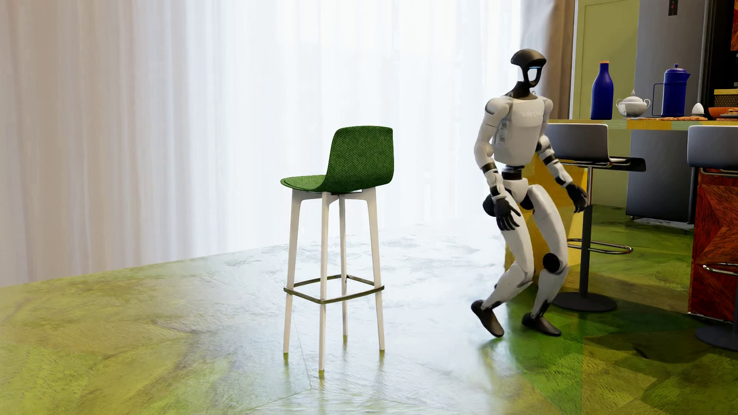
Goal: Walk around the fabric stool
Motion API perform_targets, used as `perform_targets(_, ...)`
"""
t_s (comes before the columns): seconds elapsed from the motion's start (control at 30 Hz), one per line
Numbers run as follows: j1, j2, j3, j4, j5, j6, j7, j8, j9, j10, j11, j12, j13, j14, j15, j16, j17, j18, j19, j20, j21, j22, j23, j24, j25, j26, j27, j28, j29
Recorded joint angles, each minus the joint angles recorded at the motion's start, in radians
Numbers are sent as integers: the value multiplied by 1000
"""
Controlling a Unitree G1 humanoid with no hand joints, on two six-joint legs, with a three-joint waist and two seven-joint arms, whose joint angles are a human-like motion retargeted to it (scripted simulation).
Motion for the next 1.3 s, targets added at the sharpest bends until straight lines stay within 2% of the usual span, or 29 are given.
perform_targets(0.03, 42, -44, -13, 4, 7, 0, 11, 38, 9, -8, -22, 28, -1, -40, -5, 6, -12, 56, -8, 19, -8, -29, 25, 20, -12, 37, -31, 3, 4)
perform_targets(0.07, 56, -79, -20, 13, -21, -12, 34, 82, 22, 46, -194, 36, -2, -29, -89, -18, 2, 17, -143, -4, -56, -75, 26, 32, -28, 70, -58, 15, 24)
perform_targets(0.1, 8, -57, -17, 18, -58, -5, 30, 93, 9, 169, -350, 5, -4, 29, -128, -72, -18, -46, -17, -53, -36, -71, 81, 42, -50, 88, -87, 23, 45)
perform_targets(0.13, -30, -17, -13, 28, -49, 18, 7, 69, 1, 238, -360, -13, -22, 28, -151, -98, -55, -99, -28, -74, 15, -53, 119, 44, -52, 86, -110, 18, 58)
perform_targets(0.2, -67, 60, 35, 23, -25, 41, -11, 56, -10, 166, -408, -12, -1, -104, -164, -72, -25, -168, -41, -36, -8, -96, 54, 21, 4, 82, -148, -24, 71)
perform_targets(0.23, -89, 83, 52, 24, -16, 54, 4, 47, -23, 123, -409, -28, 7, -113, -161, -60, -13, -185, -42, -24, 8, -84, 54, 8, 41, 60, -173, -47, 72)
perform_targets(0.27, -91, 69, 42, 29, -6, 70, 18, 34, -28, 42, -340, -25, 7, -47, -122, -49, -15, -190, -59, -17, 24, -74, 15, 1, 73, 24, -185, -66, 75)
perform_targets(0.3, -55, 12, 7, 55, 16, 83, 24, 22, -37, -103, -202, -21, 22, 106, -24, -26, -10, -170, -43, -14, 10, -26, -49, -4, 95, -25, -183, -71, 82)
perform_targets(0.33, -37, -53, -30, 47, 25, 50, 29, 42, -65, -153, -101, -5, 29, 207, 41, 5, -7, -81, -16, -28, 6, -1, -51, -15, 112, -63, -181, -58, 96)
perform_targets(0.37, -17, -79, -38, 36, 13, -7, 54, 62, -82, -155, -127, 10, 24, 197, -26, -6, -19, 75, -5, -46, 17, -62, -8, -33, 120, -64, -168, -28, 115)
perform_targets(0.4, -26, -55, -12, 35, -23, -46, 64, 85, -102, -116, -287, -2, 20, 165, -116, -45, -45, 108, -6, -68, -19, -90, 58, -41, 114, -66, -142, -4, 133)
perform_targets(0.43, -43, -33, 14, 34, -52, -66, 53, 70, -121, -66, -371, -15, 14, 83, -70, -80, -60, 90, -1, -94, -50, -84, 116, -35, 109, -66, -107, 10, 133)
perform_targets(0.47, -43, -21, 5, 31, -50, -75, 31, 59, -125, -47, -378, 5, -9, 22, -71, -62, -61, 41, -4, -108, -28, -73, 95, -10, 109, -58, -53, 7, 118)
perform_targets(0.53, -18, 11, -2, 40, -34, -63, 7, 54, -125, -82, -428, 59, -11, 61, -49, -37, -38, -73, -6, -54, -40, -72, 46, 49, 121, 16, 4, -37, 115)
perform_targets(0.57, -12, 23, 3, 40, -34, -56, 8, 53, -124, -97, -458, 57, -1, 50, -32, -27, -23, -83, -3, -45, -38, -70, 56, 63, 126, 61, 5, -59, 116)
perform_targets(0.6, 2, 43, 12, 43, -31, -39, 9, 51, -117, -113, -487, 59, 17, 48, -24, -35, -24, -61, 2, -39, -32, -70, 59, 61, 133, 77, -7, -77, 120)
perform_targets(0.67, 42, 57, 7, 26, -41, -27, 9, 48, -94, -187, -493, 59, -9, 149, -71, -27, -27, 30, -9, -43, -14, -66, 70, 22, 144, 76, -40, -98, 123)
perform_targets(0.7, 42, 47, 16, 24, -35, -29, 6, 52, -96, -206, -461, 60, -9, 183, -126, -15, -35, 28, -82, -62, -30, -61, 60, -3, 144, 64, -64, -94, 127)
perform_targets(0.73, 47, 46, 35, 27, -36, -39, 9, 57, -93, -213, -445, 69, 13, 187, -165, -10, -44, -21, -79, -67, -35, -88, 43, -25, 137, 62, -89, -82, 124)
perform_targets(0.77, 39, 59, 42, 34, -44, -35, 5, 49, -91, -181, -469, 76, 7, 118, -124, -41, -72, -43, 64, -49, -47, -97, 72, -40, 122, 63, -106, -63, 122)
perform_targets(0.8, 25, 69, 36, 34, -46, -35, 6, 41, -98, -148, -504, 56, 1, 33, -44, -77, -67, -43, -5, -43, -64, -81, 76, -46, 103, 73, -105, -51, 110)
perform_targets(0.87, 5, 62, 43, 44, -25, -13, -10, 49, -121, -23, -528, 23, 35, -102, 13, -77, -42, -40, 2, -59, -67, -103, 82, -37, 85, 89, -106, -70, 84)
perform_targets(0.97, 48, 70, -18, 60, -18, 21, -6, 41, -128, -100, -522, 20, 70, 59, -28, -25, -25, -21, -1, -54, -32, -81, 68, 0, 116, 20, -87, -128, 111)
perform_targets(1.03, 75, 59, -12, 43, -26, -4, -8, 43, -134, -159, -483, 32, 83, 138, -151, -39, -9, 20, -49, -62, -43, -88, 67, 10, 125, 8, -71, -132, 125)
perform_targets(1.07, 88, 51, 7, 31, -34, -39, 0, 56, -134, -188, -463, 40, 68, 158, -188, -23, -21, -5, -72, -66, -19, -86, 74, 7, 129, 13, -61, -128, 119)
perform_targets(1.13, 60, 68, 26, 23, -51, -59, -11, 39, -133, -146, -536, 59, 34, 31, -48, -49, -23, 7, 20, -54, -54, -92, 75, -4, 147, 67, -48, -97, 112)
perform_targets(1.17, 49, 71, 14, 17, -50, -62, -19, 35, -129, -124, -552, 60, 19, -39, -28, -55, -14, 0, -23, -59, -63, -83, 73, -15, 158, 97, -45, -87, 114)
perform_targets(1.2, 32, 68, 14, 29, -44, -48, -19, 32, -128, -95, -562, 51, 44, -98, -30, -55, -7, -12, 27, -49, -74, -78, 40, -29, 151, 108, -51, -90, 123)
perform_targets(1.3, 54, 43, -32, 48, -30, -47, 3, 52, -109, -174, -518, 24, 84, 91, -143, -15, 10, -55, -27, -47, -39, -69, 42, -36, 97, 56, -66, -130, 160)
